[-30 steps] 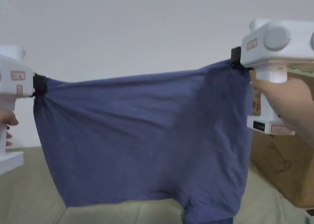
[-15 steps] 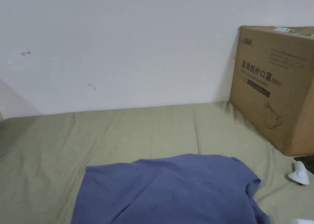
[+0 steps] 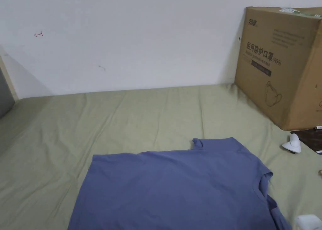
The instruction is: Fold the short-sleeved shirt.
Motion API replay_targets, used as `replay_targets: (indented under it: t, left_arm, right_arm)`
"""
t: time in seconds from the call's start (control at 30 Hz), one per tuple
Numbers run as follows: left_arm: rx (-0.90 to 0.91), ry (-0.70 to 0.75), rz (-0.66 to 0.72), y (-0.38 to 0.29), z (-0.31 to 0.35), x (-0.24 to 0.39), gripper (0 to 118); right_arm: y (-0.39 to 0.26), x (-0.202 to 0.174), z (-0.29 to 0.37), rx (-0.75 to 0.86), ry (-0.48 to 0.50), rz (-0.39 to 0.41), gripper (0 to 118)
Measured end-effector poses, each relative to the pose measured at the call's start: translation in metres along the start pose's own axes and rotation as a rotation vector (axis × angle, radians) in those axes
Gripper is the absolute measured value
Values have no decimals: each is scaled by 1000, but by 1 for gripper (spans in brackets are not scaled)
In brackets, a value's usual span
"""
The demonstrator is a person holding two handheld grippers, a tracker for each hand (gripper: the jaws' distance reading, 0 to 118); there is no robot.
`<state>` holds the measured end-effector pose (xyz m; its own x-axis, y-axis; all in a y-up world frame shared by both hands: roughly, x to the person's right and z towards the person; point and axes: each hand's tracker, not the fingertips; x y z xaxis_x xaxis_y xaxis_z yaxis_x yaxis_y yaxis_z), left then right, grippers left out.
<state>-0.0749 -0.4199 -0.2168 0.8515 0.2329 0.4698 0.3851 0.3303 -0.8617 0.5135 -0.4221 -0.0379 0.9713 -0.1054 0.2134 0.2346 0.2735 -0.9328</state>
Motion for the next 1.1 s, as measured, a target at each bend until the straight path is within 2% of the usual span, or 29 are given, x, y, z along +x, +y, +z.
replay_targets:
  t: [0.03,0.07,0.1,0.13,0.3,0.37,0.47,0.53,0.57,0.6,0.63,0.67,0.7,0.77,0.8,0.83,0.93,1.0,1.03,1.07,1.1]
  left_arm:
    - [1,-27,17,-4,1,-3,64]
    - [11,-54,33,-8,3,-4,86]
    - [19,-64,52,-12,4,-4,102]
    - [32,-72,71,-16,7,-5,102]
    - [173,-174,162,-24,44,1,102]
    - [319,-150,160,-25,69,11,102]
    - [631,-78,100,-34,109,39,102]
    - [842,4,71,-49,128,62,97]
    - [935,16,62,-57,136,76,90]
    - [994,5,61,-62,142,86,70]
    - [1023,-13,59,-64,146,92,46]
    - [1019,-15,60,-63,148,99,16]
    - [1003,18,61,-59,148,105,0]
    - [976,52,51,-58,150,109,0]
    - [904,56,43,-54,149,107,0]
    - [838,73,53,-46,143,100,0]
    - [413,5,166,-24,119,70,0]
    - [335,-93,253,-28,99,48,0]
    - [314,-82,267,-31,92,43,4]
    - [294,-49,268,-33,84,38,20]
    - [270,-12,256,-37,75,34,64]
  right_arm:
    - [1,0,1,12,-9,-15,34]
    - [0,0,3,20,-5,-38,60]
    - [1,0,5,12,-4,-61,89]
    - [0,-1,7,9,-5,-76,96]
    - [-11,-14,52,148,23,-71,96]
    - [-16,-21,75,264,32,-58,96]
    - [-32,-41,112,553,76,-41,96]
    - [-48,-55,132,778,99,-41,90]
    - [-53,-61,139,860,118,-49,80]
    - [-58,-69,146,941,147,-85,51]
    - [-60,-74,150,992,159,-116,17]
    - [-58,-80,152,1018,127,-161,0]
    - [-58,-83,154,1046,107,-191,0]
    - [-48,-77,154,1021,234,-186,0]
    - [-44,-78,156,1004,246,-175,0]
    - [-44,-79,157,1002,213,-169,0]
    - [-41,-77,158,965,186,-142,0]
    - [-44,-74,155,943,199,-155,0]
    - [-46,-72,153,928,208,-170,0]
    - [-48,-71,150,912,214,-187,0]
    - [-51,-70,148,900,215,-203,0]
